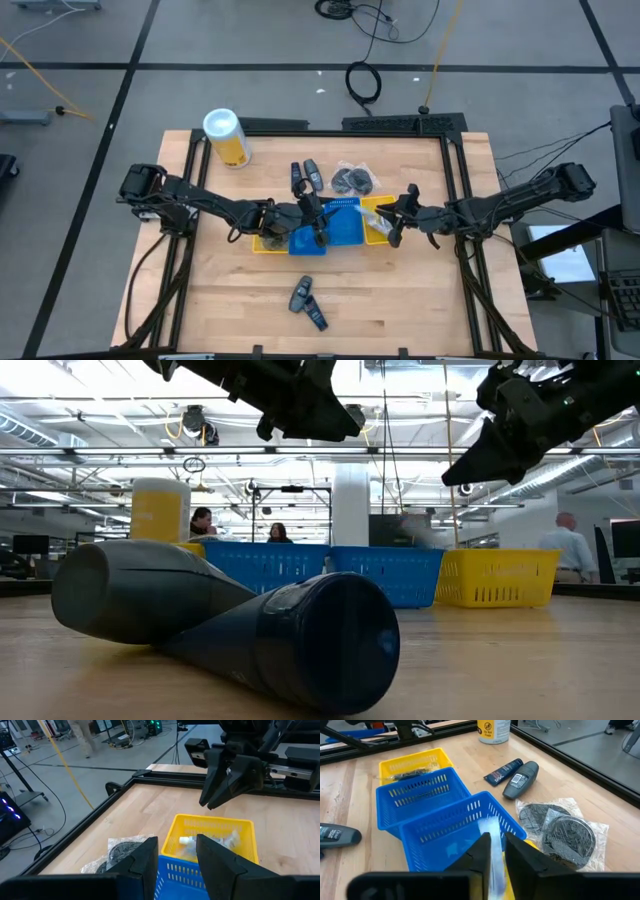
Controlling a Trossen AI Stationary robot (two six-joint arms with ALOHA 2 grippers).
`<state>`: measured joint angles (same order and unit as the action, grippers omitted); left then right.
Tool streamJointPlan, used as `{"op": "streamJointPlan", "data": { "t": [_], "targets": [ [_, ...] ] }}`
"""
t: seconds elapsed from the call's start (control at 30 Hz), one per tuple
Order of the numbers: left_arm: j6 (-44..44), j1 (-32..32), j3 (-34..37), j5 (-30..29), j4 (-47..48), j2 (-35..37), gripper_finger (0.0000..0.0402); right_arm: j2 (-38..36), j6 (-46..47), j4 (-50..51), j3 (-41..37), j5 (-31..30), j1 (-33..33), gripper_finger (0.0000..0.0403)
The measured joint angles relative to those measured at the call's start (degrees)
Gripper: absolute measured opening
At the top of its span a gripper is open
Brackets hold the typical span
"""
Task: Pick & Place Travel size toiletries
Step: Put the toothpaste into the right yellow bin, then put the deodorant into the right blue bin
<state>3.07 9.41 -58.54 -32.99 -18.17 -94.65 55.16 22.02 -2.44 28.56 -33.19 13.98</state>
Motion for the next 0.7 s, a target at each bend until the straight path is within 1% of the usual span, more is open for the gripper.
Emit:
{"op": "streamJointPlan", "data": {
  "t": [0.17, 0.37, 0.57, 0.63, 0.7],
  "targets": [
    [0.0, 0.0, 0.0, 0.0, 0.0, 0.0, 0.0134, 0.0, -0.1, 0.5, 0.0, 0.0, 0.0, 0.0078],
    [0.0, 0.1, 0.0, 0.7, 0.1, 0.0, 0.0134, 0.0, -0.5, 0.5, 0.0, 0.1, 0.0, 0.009],
    [0.8, 0.1, 0.0, 5.9, 0.3, 0.0, 0.0134, 0.0, -0.5, 0.5, 0.0, 1.0, 0.0, 0.0089],
    [3.4, 0.2, 0.0, 8.2, 0.8, 0.0, 0.0134, 0.0, -0.4, 0.5, 0.0, 3.5, 0.0, 0.009],
    [7.3, 0.2, 0.0, 12.7, 1.8, 0.0, 0.0134, 0.0, -0.4, 0.5, 0.0, 6.5, 0.0, 0.0091]
  ]
}}
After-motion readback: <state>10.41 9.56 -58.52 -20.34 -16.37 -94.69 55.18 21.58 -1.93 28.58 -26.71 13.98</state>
